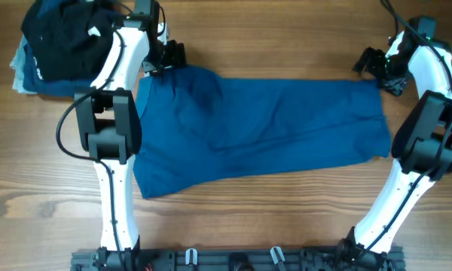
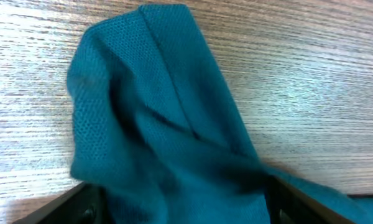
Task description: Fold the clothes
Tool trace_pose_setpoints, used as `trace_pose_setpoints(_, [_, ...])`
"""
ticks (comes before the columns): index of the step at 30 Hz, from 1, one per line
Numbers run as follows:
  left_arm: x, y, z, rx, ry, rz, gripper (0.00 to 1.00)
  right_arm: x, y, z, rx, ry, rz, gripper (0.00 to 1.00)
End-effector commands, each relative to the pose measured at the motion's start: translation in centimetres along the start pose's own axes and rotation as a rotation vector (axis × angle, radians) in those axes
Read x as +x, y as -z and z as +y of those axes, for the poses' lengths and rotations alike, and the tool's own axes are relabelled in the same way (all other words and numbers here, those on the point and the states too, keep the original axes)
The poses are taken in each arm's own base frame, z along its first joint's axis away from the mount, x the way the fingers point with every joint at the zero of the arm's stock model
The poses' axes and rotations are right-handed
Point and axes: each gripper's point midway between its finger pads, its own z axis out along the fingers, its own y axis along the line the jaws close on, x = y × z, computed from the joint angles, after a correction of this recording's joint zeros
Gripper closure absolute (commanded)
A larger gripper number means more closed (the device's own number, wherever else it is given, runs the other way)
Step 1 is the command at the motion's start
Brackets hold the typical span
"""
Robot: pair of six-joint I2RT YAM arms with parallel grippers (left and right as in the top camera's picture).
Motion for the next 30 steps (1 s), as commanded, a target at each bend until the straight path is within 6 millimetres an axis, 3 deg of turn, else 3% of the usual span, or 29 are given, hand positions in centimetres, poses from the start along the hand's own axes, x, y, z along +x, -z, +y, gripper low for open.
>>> trace_pose_setpoints(1, [-0.4,-1.3,0.0,0.011,-0.01,-0.007,0.18,0.6,-0.4,1.3,-0.043,0.017,0.028,0.02])
trace_pose_setpoints(5, [-1.5,-0.9,-0.1,0.011,-0.042,-0.053,0.22,1.0,-0.5,1.7,-0.042,0.047,0.041,0.02])
trace_pose_setpoints(11, [-4.4,2.9,0.1,-0.058,-0.057,-0.191,0.24,0.9,-0.6,1.8,-0.043,0.05,0.039,0.02])
trace_pose_setpoints(14, [-6.0,4.1,-0.7,-0.026,-0.009,-0.266,0.27,0.9,-0.6,1.8,-0.043,0.05,0.039,0.02])
trace_pose_setpoints(18, [-5.8,4.0,-2.7,-0.001,-0.015,-0.271,0.3,1.0,-0.6,1.8,-0.043,0.052,0.04,0.02])
trace_pose_setpoints(22, [-6.9,5.7,-5.6,-0.067,-0.053,-0.364,0.31,0.9,-0.6,1.8,-0.043,0.052,0.037,0.02])
trace_pose_setpoints(26, [-6.9,5.2,-7.1,-0.101,-0.105,-0.394,0.36,0.9,-0.6,1.8,-0.043,0.052,0.037,0.02])
trace_pose_setpoints(30, [-6.9,4.1,-6.6,-0.105,-0.087,-0.383,0.36,0.9,-0.6,1.8,-0.043,0.052,0.039,0.02])
